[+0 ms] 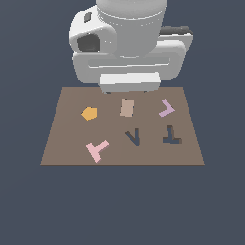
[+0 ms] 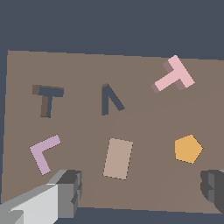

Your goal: Insert a designated object into the corresponding slot on a board.

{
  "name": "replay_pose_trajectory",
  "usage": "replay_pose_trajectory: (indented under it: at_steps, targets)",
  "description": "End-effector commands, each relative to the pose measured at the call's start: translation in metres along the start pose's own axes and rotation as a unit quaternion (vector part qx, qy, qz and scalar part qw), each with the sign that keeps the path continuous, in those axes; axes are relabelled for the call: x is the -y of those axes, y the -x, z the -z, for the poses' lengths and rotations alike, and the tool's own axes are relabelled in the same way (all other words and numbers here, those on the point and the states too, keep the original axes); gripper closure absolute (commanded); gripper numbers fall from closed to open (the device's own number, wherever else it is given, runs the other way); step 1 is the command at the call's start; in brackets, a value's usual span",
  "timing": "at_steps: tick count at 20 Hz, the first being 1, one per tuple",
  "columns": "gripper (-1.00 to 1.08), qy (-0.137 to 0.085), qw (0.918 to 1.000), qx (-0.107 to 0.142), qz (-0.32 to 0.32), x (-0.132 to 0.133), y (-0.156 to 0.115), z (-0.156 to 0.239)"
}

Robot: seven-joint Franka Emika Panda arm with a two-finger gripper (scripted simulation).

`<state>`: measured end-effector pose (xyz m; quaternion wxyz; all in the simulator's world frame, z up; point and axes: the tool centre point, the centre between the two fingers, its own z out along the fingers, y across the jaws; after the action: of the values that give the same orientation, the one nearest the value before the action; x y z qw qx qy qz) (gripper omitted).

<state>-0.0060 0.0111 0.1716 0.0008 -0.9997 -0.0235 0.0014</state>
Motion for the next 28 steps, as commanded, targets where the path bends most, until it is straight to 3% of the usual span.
replay_pose_trajectory:
  at_steps: [1, 17, 28]
  targets:
    - [-0.92, 0.0, 1.0, 0.0, 0.0, 0.0, 0.0, 0.0]
    - [-0.92, 0.0, 0.9977, 0.0, 0.069, -0.026, -0.019, -0.029]
    - [-0.92, 0.0, 0.9823, -0.001, 0.187, -0.064, -0.061, -0.079]
